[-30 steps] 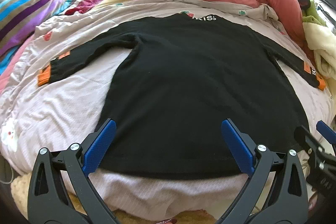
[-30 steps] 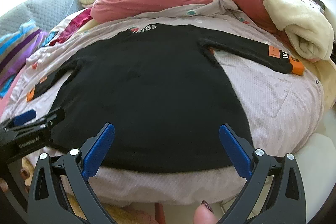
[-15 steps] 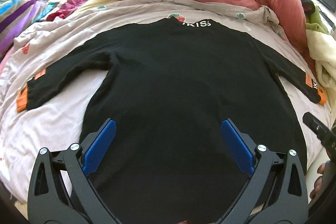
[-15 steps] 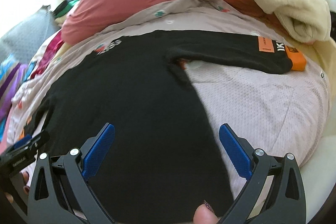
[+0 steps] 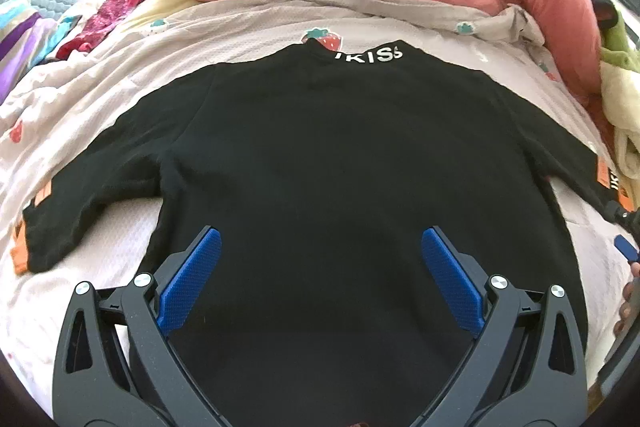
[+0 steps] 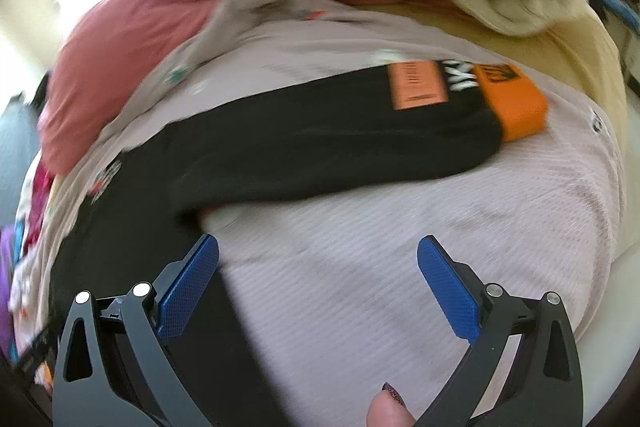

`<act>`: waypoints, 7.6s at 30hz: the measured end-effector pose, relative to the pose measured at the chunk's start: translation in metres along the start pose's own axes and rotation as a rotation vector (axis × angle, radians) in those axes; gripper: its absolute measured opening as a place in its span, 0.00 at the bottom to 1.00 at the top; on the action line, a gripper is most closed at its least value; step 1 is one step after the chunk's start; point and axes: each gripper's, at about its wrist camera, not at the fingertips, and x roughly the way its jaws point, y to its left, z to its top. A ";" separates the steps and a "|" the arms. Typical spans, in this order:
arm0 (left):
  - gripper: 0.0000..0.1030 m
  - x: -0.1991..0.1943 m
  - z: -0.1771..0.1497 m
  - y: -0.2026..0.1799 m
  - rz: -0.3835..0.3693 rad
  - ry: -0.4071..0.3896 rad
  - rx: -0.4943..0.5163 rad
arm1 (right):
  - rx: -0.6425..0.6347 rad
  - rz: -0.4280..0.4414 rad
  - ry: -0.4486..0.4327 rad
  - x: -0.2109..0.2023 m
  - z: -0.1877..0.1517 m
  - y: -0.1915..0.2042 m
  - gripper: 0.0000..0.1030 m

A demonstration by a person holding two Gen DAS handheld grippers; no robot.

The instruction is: Fold small clothes

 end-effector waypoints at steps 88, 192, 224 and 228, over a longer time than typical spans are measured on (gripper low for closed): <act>0.50 0.070 0.045 0.118 -0.357 0.041 -0.234 | -0.526 0.379 -0.037 0.018 -0.031 0.213 0.49; 0.91 -0.082 -0.027 0.286 0.231 -0.253 -0.495 | -0.835 0.580 0.047 -0.063 -0.139 0.342 0.88; 0.57 -0.039 -0.079 0.381 0.221 -0.088 -0.723 | -0.945 0.703 0.167 -0.056 -0.212 0.444 0.89; 0.47 -0.022 -0.079 0.380 0.241 -0.040 -0.707 | -0.938 0.698 0.178 -0.048 -0.216 0.447 0.89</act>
